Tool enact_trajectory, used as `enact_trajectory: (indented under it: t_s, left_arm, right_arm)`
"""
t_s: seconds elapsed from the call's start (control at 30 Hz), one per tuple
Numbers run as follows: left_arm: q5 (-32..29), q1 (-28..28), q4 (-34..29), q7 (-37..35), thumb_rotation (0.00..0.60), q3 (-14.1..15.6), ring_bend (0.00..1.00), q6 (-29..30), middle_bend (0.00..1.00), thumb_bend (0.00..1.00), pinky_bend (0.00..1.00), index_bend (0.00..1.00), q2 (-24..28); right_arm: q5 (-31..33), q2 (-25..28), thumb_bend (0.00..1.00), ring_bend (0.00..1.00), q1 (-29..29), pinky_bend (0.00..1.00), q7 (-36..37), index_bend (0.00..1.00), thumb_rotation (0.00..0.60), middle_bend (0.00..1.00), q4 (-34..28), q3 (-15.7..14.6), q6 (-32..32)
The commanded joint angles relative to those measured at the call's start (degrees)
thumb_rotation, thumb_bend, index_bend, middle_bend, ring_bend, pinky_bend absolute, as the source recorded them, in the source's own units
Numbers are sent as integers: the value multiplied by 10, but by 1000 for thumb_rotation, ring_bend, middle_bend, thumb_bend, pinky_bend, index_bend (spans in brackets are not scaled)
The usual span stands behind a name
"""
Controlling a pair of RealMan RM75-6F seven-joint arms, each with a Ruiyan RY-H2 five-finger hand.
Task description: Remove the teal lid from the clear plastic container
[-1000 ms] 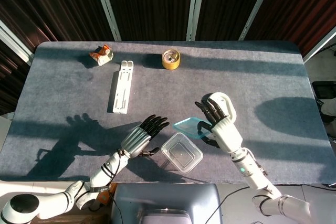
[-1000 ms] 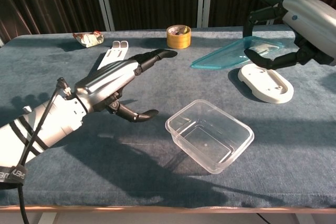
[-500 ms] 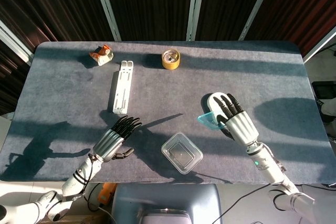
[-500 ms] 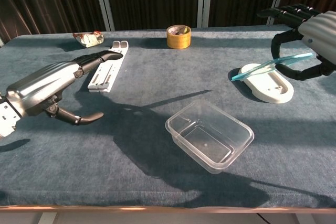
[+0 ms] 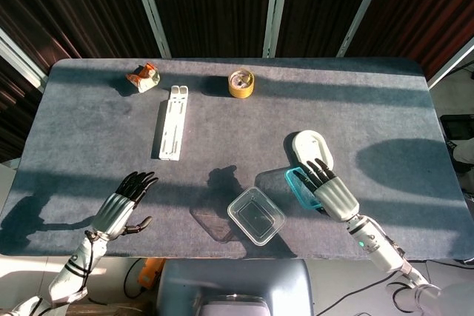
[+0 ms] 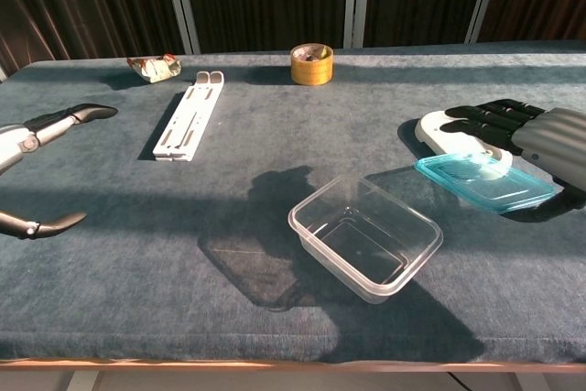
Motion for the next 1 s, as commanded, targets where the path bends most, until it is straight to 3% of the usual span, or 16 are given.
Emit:
enact_trajectory:
  t_s: [0.03,0.17,0.3,0.4,0.47,0.6,0.7,1.0]
  left_arm:
    - [5,10,-3,-4,600,4,0,8,0,270,0,0,9]
    - [3,28,-24,4,600,18,0,5,0,270,0,0,40]
    - [-20,50,-82,23,600,34,0,-9,0,273,0,0,99]
    - [-51,75,-122,75,600,37,0,-4,0,285,0,0,139]
    - [-79,101,-144,124,600,31,0,16,0,301,0,0,152]
    - [-98,145,-168,190,600,14,0,78,0,310,0,0,157]
    - [-80,164,-169,201,600,8,0,115,0,310,0,0,156]
    - [-30,177,-168,158,600,14,0,113,0,309,0,0,172]
  right_arm:
    - [9,65,272,0,-17,0,-10,0,600,0,-82,-24,-31]
    - [32,147,157,0,-23,0,-57,0,600,0,-195,-46,-91]
    - [81,230,132,0,-39,0,-133,0,600,0,-320,-56,-131]
    - [121,277,128,0,-82,0,-200,0,600,0,-400,-52,-84]
    - [131,294,127,0,-126,0,-228,0,600,0,-436,-46,-11]
    - [113,300,128,0,-205,0,-204,0,600,0,-445,-34,135]
    - [104,303,128,0,-231,0,-189,0,600,0,-436,-28,178]
    - [121,320,127,0,-244,0,-139,0,600,0,-430,-7,157]
